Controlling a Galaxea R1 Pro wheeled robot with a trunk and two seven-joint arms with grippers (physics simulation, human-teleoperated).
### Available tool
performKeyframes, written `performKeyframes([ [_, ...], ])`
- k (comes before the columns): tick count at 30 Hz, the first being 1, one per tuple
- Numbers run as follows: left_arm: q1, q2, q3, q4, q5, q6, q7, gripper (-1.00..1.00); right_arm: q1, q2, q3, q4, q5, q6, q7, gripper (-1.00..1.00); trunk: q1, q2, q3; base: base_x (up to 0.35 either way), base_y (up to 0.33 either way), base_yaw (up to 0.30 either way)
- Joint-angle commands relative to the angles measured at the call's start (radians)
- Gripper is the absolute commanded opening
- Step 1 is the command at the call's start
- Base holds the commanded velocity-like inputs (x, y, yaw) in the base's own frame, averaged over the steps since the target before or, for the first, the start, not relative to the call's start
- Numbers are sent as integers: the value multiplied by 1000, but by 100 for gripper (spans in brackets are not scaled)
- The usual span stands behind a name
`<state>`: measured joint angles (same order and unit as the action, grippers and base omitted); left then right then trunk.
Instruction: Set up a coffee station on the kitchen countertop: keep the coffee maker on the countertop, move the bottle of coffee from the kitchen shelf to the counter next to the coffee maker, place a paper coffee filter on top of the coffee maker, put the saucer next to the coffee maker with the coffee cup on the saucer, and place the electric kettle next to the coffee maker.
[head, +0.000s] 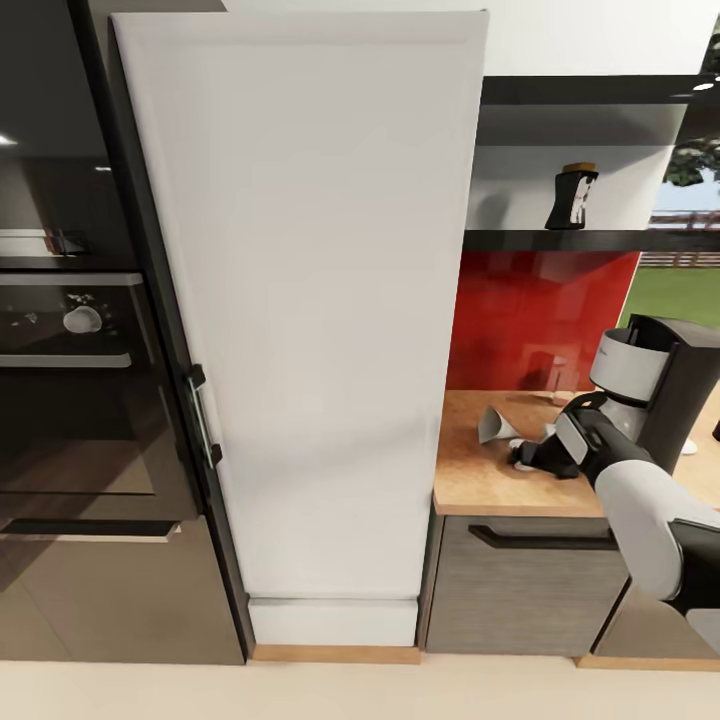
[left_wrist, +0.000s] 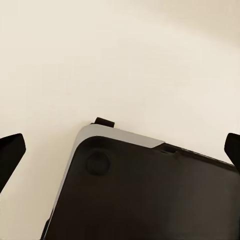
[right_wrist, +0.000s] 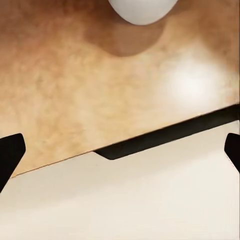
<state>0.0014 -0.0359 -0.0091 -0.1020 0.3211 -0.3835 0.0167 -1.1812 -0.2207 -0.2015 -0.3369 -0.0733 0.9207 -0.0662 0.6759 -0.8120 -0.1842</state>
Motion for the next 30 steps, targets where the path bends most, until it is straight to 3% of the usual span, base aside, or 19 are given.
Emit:
performKeyframes([
  [1, 0, 0, -1, -1, 3, -2, 2, 100, -1, -1, -4, 0, -9, 4, -15, 100, 0, -1, -1, 77, 0, 0],
  [11, 0, 1, -2, 2, 3, 0, 2, 100, -2, -12, -6, 5, -35, -6, -71, 100, 0, -1, -1, 244, 0, 0],
  [25, 0, 1, -3, 3, 3, 5, 2, 100, -3, -14, -6, 7, -34, -31, -109, 100, 0, -1, -1, 115, 0, 0],
  [30, 0, 1, -7, 12, -5, 3, 2, 100, -3, -26, -6, 7, -34, -28, -141, 100, 0, -1, -1, 41, 0, 0],
])
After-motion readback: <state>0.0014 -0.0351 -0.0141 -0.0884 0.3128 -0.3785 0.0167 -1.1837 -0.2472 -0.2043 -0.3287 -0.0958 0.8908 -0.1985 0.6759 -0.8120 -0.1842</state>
